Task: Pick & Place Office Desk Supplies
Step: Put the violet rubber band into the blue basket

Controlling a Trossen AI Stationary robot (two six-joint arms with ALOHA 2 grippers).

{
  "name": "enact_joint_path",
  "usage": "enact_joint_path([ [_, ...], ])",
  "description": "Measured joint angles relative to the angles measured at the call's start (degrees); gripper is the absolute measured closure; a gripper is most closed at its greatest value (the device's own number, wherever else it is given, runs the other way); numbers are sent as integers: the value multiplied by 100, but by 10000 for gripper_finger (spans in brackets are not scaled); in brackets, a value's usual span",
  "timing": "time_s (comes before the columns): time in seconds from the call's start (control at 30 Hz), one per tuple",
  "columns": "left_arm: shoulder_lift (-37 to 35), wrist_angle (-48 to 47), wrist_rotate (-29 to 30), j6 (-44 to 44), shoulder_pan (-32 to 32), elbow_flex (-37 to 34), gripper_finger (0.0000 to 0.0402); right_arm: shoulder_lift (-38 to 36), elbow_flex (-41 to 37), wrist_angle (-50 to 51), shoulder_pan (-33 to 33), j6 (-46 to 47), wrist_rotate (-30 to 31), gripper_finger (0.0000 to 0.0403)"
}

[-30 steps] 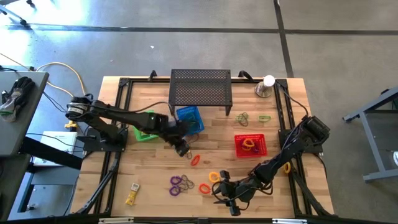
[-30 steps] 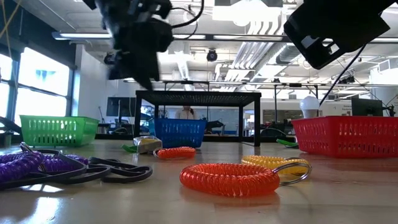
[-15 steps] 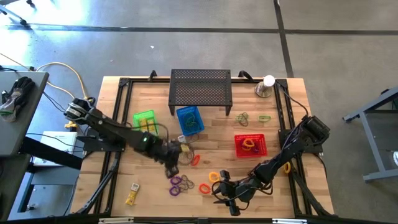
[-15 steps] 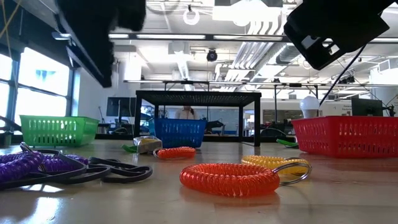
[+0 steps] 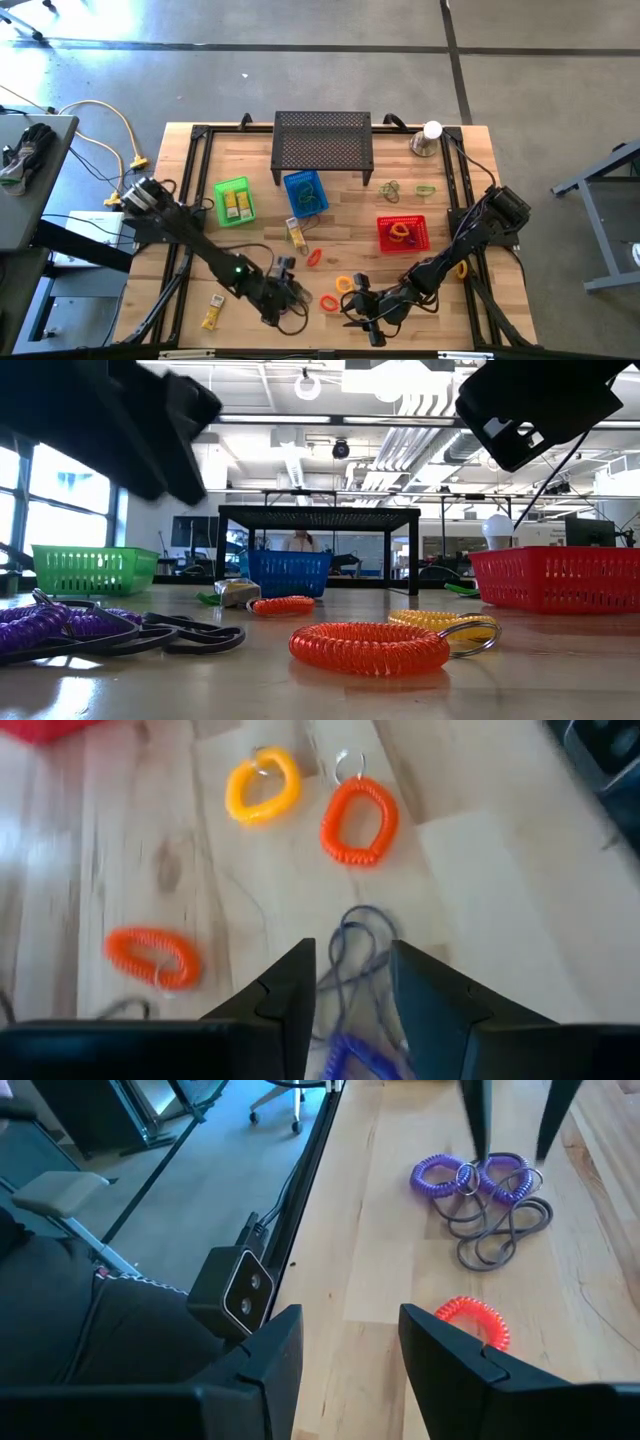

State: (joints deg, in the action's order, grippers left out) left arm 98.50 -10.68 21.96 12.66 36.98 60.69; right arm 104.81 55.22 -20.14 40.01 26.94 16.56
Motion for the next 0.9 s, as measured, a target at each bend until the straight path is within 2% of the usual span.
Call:
enact_joint_path([
  [0.1,324,365,102,-600,10,-4,279,0,0,2,0,-16,0,248],
  [0.17,448,405,117,-699,9,-4,279,0,0,15,0,-18,0,248],
  [0.47,538,63,82,-69,-260,-4,279,59,0,4,-2,-18,-11,248],
  [0.57,538,-125,-229,105,-363,0,279,59,0,-22,-4,-16,-7,248],
  [0.67,538,-397,-503,120,-422,-2,279,59,0,-24,-2,-11,-18,248],
  [0.9,538,-383,-575,99,-368,-2,279,59,0,-24,-2,-9,-22,248],
])
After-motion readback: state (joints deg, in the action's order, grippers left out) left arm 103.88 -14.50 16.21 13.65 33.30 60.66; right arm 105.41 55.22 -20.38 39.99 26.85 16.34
